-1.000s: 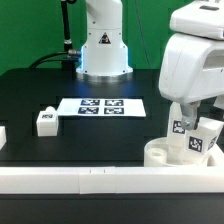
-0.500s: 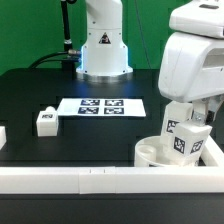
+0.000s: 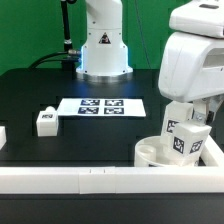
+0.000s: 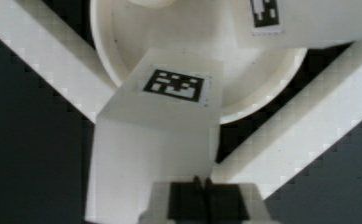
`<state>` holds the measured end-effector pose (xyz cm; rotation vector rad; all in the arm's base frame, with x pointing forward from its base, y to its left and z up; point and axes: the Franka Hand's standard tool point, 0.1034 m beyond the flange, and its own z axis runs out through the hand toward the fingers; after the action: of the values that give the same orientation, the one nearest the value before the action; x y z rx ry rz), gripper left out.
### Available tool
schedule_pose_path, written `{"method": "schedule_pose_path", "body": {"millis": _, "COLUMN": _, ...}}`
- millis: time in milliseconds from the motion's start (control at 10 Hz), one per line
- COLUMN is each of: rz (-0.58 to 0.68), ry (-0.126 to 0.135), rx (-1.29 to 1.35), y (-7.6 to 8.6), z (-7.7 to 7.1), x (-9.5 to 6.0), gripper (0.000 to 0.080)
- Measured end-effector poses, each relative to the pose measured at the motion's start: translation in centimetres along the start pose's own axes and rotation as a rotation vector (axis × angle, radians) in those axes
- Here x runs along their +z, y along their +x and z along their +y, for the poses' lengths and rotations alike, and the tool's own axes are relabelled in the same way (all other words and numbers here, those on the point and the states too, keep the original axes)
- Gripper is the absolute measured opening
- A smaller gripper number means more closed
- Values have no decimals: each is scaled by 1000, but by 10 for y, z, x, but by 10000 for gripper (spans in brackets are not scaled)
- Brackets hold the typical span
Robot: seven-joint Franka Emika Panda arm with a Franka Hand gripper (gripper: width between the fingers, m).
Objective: Assemble stool
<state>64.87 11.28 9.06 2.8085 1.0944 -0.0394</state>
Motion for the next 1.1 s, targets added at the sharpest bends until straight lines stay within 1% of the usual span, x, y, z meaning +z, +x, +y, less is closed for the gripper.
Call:
{"method": "schedule_pose_path", "body": {"millis": 100, "rz": -76, "ry": 43, "rx": 4, "y": -10, "z": 0, "x": -5, "gripper": 1}}
{"method": "schedule_pose_path", "body": {"millis": 200, "rz": -151, "ry": 84, "rx": 18, "y": -17, "z": 5, "x": -12, "gripper": 118}}
{"method": "schedule_pose_path", "body": {"millis": 300, "rz": -172, "ry": 94, "rx": 26, "y": -18, "z": 12, "x": -11, "gripper": 118}}
{"method": "schedule_pose_path", "body": {"millis": 400, "rz": -200, "ry": 111, "rx": 30, "y": -25, "z": 16, "x": -9, "gripper": 320}}
{"method": "schedule_pose_path", "body": {"millis": 500, "rz": -204, "ry": 114, "rx": 37, "y": -28, "z": 22, "x": -7, "gripper": 456}}
{"method": "schedule_pose_path", "body": {"millis": 600, "rz": -189, "ry": 106, "rx": 44, "y": -29, "z": 27, "x": -5, "gripper": 456}}
{"method": "schedule_pose_path", "body": {"millis": 700, "rz": -186, "ry": 104, "rx": 46, "y": -30, "z": 28, "x": -3, "gripper": 608}}
{"method": "schedule_pose_path", "body": {"millis": 800, "rz": -181, "ry": 100, "rx": 48, "y": -30, "z": 29, "x": 0, "gripper": 638}}
{"method": "schedule_pose_path", "body": {"millis": 900, "rz": -171, "ry": 94, "rx": 58, "y": -29, "z": 31, "x": 4, "gripper": 638}}
{"method": "schedule_pose_path", "body": {"millis": 1100, "rz": -152, "ry": 82, "rx": 93, "y": -24, "z": 31, "x": 4, "gripper": 648}}
